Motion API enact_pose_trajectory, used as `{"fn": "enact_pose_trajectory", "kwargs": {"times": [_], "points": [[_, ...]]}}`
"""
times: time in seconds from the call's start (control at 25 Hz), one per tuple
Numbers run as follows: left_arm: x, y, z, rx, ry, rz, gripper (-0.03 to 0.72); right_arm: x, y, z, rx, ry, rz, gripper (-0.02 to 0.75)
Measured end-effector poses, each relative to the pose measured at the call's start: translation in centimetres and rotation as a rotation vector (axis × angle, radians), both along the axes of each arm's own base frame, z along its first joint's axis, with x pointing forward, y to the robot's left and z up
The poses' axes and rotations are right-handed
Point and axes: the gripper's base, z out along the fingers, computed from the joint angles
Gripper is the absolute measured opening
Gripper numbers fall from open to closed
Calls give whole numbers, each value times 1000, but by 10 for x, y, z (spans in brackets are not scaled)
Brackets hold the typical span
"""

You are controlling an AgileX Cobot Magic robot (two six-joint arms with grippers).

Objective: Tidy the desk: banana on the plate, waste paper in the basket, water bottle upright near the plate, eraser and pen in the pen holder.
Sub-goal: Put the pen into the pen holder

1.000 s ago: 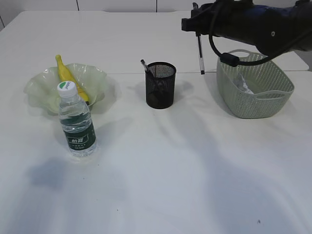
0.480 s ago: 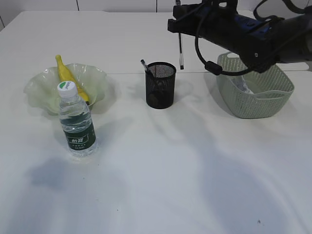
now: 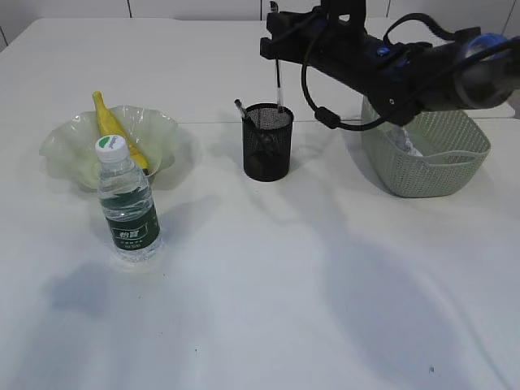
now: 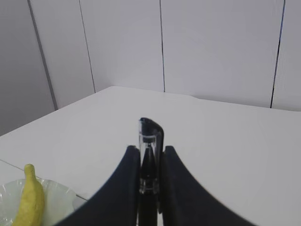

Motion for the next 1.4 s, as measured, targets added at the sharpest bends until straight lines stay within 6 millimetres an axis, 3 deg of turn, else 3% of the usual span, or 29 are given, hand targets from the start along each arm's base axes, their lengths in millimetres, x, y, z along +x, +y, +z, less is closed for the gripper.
{"fn": "enact_pose_trajectory", "kwargs": {"times": [0.32,0.72,1.4], "points": [[0,0,0,0,0,0,425,15,8,-21,-23,-23,34,64],[0,0,0,0,0,0,425,18,9,-44,-84,35,42,64],[0,0,0,0,2,0,425,17,10,-50,-193,61,66,67]]}}
